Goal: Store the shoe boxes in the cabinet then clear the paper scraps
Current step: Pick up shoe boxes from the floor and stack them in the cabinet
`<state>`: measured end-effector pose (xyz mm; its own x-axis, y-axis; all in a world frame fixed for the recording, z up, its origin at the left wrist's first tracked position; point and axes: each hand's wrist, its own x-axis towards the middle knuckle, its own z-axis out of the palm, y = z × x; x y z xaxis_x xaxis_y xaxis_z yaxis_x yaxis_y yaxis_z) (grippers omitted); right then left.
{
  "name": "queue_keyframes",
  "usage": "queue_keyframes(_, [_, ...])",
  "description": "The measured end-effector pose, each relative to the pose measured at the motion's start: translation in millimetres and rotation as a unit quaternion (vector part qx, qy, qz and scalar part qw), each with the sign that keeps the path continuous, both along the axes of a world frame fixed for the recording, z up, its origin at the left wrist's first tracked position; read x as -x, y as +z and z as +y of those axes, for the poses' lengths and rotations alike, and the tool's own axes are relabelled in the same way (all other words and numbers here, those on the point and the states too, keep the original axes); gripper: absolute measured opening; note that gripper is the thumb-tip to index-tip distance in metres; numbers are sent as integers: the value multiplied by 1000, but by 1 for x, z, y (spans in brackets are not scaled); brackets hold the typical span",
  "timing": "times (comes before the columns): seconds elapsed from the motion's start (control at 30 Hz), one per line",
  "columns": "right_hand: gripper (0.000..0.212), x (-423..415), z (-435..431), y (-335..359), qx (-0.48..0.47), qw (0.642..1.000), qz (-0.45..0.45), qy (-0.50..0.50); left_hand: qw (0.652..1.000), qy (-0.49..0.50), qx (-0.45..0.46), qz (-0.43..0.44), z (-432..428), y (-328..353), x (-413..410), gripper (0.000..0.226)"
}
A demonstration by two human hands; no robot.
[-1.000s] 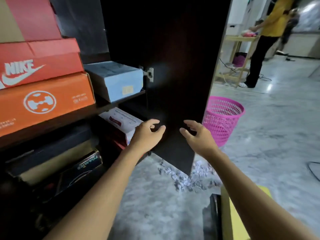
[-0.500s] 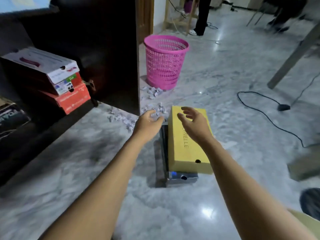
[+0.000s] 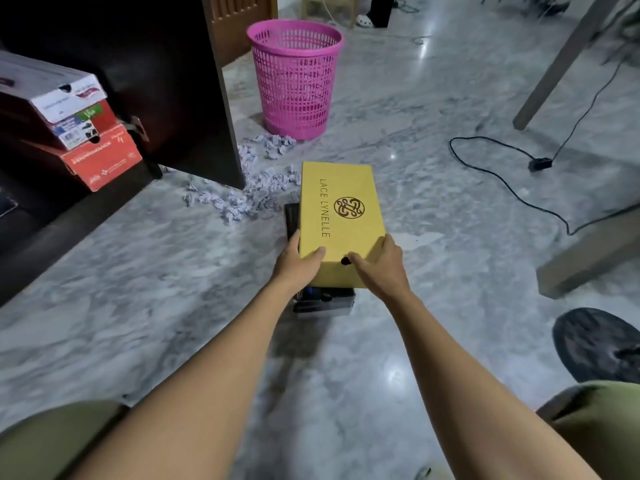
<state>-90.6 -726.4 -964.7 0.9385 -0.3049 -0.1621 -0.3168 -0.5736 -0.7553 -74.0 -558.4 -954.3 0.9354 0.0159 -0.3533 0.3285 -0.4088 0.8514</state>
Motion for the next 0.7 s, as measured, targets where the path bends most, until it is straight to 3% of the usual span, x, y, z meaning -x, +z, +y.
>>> queue_keyframes(0.07, [75,5,-2,-5,1,1000,-21,7,999,24,-21,-24,-1,-2,6,67])
queue_keyframes(0.17, [91,20,-4,-13,-32,998,-48,17,996,57,-57,-47,7,-11,15,61])
queue_keyframes(0.33, [105,35,-7,-29,-119,991,-66,1,994,82,-34,-57,10,-24,22,57])
queue_keyframes(0.47, [95,34,-4,-35,-162,984,-76,0,999,48,21,-8,11,-25,16,77])
queue_keyframes(0.7, [71,31,1,-31,-165,981,-102,-19,1000,20,20,-14,13,-25,20,74])
